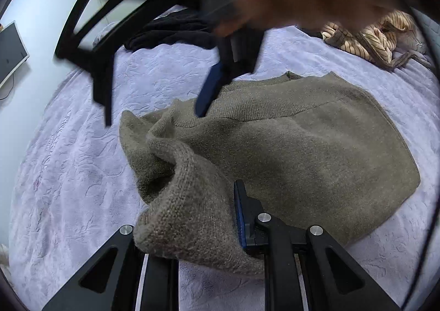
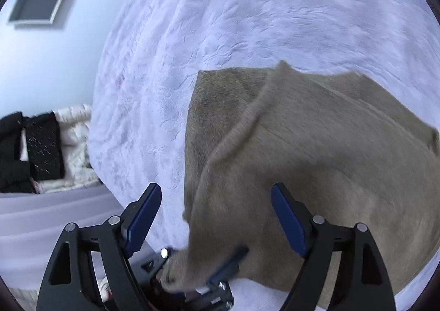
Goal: Fold small clothes
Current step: 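Fold the sweater end over with the left tool while the right tool holds the bundle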
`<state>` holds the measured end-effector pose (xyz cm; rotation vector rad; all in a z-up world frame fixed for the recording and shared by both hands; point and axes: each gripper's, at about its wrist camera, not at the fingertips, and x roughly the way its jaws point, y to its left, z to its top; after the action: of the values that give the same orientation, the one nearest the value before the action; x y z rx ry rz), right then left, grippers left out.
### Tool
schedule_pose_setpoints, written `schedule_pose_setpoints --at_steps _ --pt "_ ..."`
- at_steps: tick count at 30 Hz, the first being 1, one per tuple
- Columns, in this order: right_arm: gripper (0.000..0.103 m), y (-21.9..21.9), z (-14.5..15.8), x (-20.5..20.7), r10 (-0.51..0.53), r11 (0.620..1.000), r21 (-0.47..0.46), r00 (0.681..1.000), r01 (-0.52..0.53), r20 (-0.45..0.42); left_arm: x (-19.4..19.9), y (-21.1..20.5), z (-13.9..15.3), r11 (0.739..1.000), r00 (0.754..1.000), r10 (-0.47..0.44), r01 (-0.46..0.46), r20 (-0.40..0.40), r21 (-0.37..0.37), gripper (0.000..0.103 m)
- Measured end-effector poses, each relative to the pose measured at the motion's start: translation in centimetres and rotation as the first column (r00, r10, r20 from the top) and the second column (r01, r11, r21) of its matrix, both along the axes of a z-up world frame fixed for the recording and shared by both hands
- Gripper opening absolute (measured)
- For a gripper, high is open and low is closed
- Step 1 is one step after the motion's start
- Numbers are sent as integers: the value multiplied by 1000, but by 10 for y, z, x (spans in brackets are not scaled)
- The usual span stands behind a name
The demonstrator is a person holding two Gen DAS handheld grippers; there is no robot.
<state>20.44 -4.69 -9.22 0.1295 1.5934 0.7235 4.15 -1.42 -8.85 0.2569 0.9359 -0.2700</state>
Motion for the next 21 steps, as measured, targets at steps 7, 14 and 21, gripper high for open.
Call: schedule_pose_setpoints --at_steps 7,14,21 --pt "93 68 -27 20 146 976 -157 989 -149 -33 -4 2 -3 1000 1000 13 -13 0 -16 20" --pt "19 73 -57 25 112 951 -286 993 -118 -39 -1 7 -2 999 999 39 -39 -13 -18 20" --pt "16 -1 -22 15 -67 996 55 998 68 -17 -9 -9 24 999 999 -31 32 33 -18 20"
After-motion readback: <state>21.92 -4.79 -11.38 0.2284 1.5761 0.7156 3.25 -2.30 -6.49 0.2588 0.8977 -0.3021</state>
